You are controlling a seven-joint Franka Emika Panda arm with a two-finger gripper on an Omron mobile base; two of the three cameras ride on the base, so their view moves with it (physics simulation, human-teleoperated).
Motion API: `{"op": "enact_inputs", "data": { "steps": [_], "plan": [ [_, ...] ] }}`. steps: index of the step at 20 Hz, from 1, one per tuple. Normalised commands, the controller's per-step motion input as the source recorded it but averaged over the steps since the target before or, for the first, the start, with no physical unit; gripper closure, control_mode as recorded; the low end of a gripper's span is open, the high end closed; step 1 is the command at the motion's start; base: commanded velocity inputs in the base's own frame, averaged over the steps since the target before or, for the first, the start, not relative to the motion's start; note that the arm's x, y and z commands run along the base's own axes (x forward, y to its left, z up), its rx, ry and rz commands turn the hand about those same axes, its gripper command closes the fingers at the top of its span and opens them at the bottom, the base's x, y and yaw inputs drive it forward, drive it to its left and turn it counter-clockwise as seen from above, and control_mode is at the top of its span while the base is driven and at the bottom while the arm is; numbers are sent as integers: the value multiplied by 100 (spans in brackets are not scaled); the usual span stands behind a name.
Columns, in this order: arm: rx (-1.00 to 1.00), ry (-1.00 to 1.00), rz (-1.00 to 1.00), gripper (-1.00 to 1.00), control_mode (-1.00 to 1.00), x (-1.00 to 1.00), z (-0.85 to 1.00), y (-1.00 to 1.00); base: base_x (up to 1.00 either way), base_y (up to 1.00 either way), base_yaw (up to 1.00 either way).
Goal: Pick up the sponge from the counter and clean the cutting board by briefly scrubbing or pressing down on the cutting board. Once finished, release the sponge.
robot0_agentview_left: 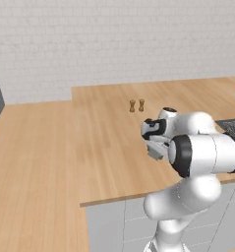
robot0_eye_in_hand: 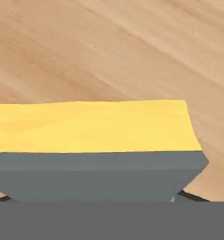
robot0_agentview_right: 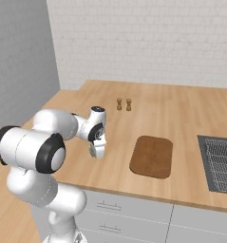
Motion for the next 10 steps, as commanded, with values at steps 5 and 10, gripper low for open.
{"op": "enact_inputs", "data": {
  "steps": [5,10],
  "plan": [
    [-2,-8,6,-100,-100,50,21,4,0,0,0],
    [-21,0,0,-100,-100,3,51,16,0,0,0]
  ]
}}
